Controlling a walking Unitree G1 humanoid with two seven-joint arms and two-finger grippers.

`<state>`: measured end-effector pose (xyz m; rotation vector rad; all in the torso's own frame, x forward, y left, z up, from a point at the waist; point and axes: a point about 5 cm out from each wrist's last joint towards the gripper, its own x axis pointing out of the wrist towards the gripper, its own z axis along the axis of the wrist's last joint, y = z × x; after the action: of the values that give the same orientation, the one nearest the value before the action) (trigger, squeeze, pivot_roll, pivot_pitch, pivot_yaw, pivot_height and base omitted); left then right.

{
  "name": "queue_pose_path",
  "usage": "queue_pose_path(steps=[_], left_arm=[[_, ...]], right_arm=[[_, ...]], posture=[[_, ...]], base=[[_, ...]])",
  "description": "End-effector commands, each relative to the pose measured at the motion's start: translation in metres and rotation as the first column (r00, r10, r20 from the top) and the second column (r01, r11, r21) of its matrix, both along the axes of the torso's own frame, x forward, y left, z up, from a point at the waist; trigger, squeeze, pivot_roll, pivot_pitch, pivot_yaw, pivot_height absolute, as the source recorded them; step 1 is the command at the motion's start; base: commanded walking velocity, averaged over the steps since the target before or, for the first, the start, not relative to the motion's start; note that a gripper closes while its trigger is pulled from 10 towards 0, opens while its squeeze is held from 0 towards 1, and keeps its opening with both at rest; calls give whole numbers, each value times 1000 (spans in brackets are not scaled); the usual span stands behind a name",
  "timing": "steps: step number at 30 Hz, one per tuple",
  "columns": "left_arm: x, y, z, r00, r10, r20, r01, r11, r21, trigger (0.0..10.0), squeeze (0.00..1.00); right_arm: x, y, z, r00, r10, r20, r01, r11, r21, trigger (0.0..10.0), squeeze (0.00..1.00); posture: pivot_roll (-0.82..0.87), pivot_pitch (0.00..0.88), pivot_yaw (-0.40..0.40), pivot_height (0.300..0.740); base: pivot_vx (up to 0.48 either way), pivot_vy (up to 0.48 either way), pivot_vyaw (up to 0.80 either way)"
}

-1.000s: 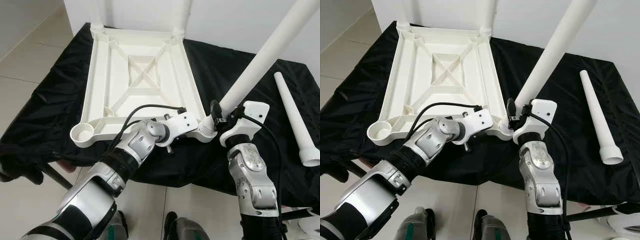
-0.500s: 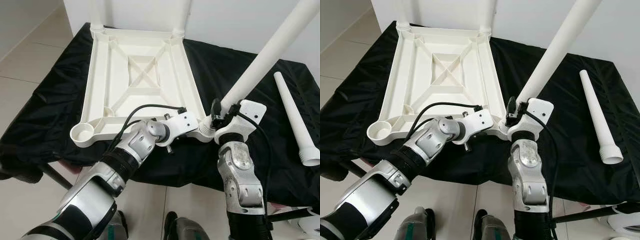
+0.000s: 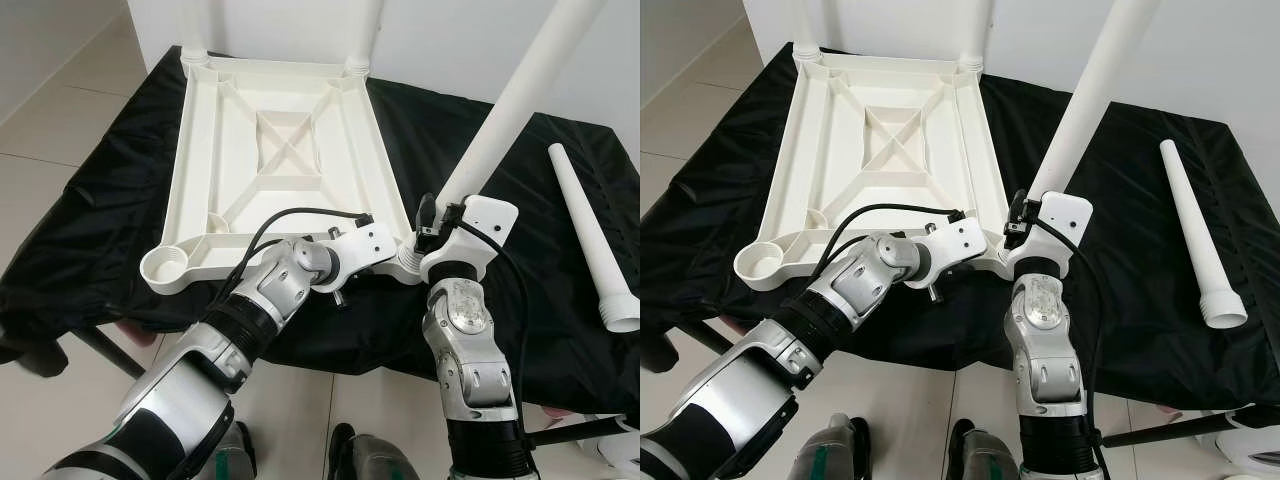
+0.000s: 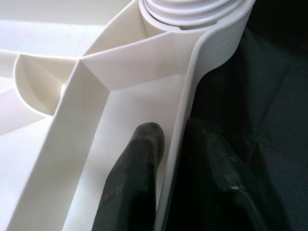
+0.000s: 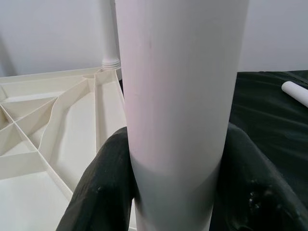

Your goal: Building children table

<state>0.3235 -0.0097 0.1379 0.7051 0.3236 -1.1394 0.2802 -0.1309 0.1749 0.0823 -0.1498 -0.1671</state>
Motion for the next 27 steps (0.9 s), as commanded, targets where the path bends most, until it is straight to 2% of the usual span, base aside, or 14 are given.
queue_pose_path(steps=[1,9,11,13,14,16,20,26,27], left_arm=[[-3,-19,28,992,-91,89,94,995,-33,10000,0],[-1,-18,28,993,-83,88,87,995,-38,10000,0],[-1,-18,28,994,-81,77,85,995,-47,10000,27],[-1,-18,28,994,-81,77,85,995,-47,10000,27],[-1,-19,29,994,-82,73,86,995,-50,10000,1000],[-1,-19,29,994,-82,73,86,995,-50,10000,1000],[-4,-19,30,994,-98,48,101,992,-69,10000,1000],[-2,-19,43,993,-100,68,106,990,-97,10000,1000],[-2,-19,47,992,-102,71,109,988,-110,10000,125]], right_arm=[[-2,9,-34,985,10,-175,-3,999,43,10000,0],[-5,1,-37,984,-4,-177,9,1000,25,10000,0],[-5,-3,-26,993,21,-114,-16,999,47,10000,0],[-5,-3,-26,993,21,-114,-16,999,47,10000,0],[-4,-3,-20,996,37,-84,-33,998,54,10000,0],[-4,-3,-20,996,37,-84,-33,998,54,10000,0],[-1,-3,-6,998,63,-30,-62,997,45,10000,0],[6,-4,13,994,101,34,-102,994,26,10000,0],[8,-4,18,993,110,52,-112,993,23,10000,0]], posture=[[30,92,-66,740],[19,99,-62,740],[15,99,-61,740],[15,99,-61,740],[15,99,-61,740],[15,99,-61,740],[13,94,-60,740],[15,93,-62,740],[20,88,-63,740]], base=[[0,0,0],[0,0,0],[0,0,0],[0,0,0],[0,0,0],[0,0,0],[0,0,0],[0,0,0],[0,0,0]])
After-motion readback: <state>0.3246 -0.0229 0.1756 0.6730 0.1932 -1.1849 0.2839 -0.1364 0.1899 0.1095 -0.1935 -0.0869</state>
